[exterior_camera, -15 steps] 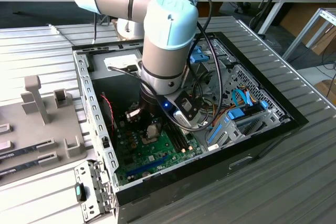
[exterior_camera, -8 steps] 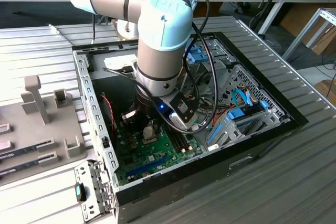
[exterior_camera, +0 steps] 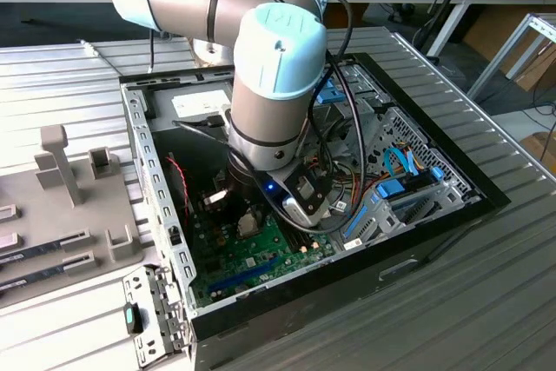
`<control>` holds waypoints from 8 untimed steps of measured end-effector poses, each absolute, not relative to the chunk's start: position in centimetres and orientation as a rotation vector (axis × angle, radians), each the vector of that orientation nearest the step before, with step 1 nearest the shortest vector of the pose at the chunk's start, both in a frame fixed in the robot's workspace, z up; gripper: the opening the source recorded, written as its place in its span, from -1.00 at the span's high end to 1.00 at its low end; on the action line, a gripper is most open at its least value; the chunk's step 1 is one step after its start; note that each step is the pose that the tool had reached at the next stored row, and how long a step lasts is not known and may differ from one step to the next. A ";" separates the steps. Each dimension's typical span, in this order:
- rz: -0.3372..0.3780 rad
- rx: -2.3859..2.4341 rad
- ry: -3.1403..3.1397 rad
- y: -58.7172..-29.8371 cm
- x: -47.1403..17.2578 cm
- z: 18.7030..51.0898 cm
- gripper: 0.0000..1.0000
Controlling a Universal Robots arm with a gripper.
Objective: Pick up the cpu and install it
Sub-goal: 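Pick up the cpu and move it towards the insertion slot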
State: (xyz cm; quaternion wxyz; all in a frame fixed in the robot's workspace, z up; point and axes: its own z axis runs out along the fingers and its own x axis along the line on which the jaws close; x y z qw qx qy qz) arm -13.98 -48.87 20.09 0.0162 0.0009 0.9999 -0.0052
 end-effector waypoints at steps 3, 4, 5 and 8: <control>-0.017 0.003 3.109 -48.9 -14.0 20.0 0.05; -0.017 0.003 3.109 -48.9 -14.0 19.9 0.05; -0.016 0.003 3.109 -48.9 -14.0 19.9 0.05; -0.017 0.003 3.109 -48.9 -13.9 19.8 0.05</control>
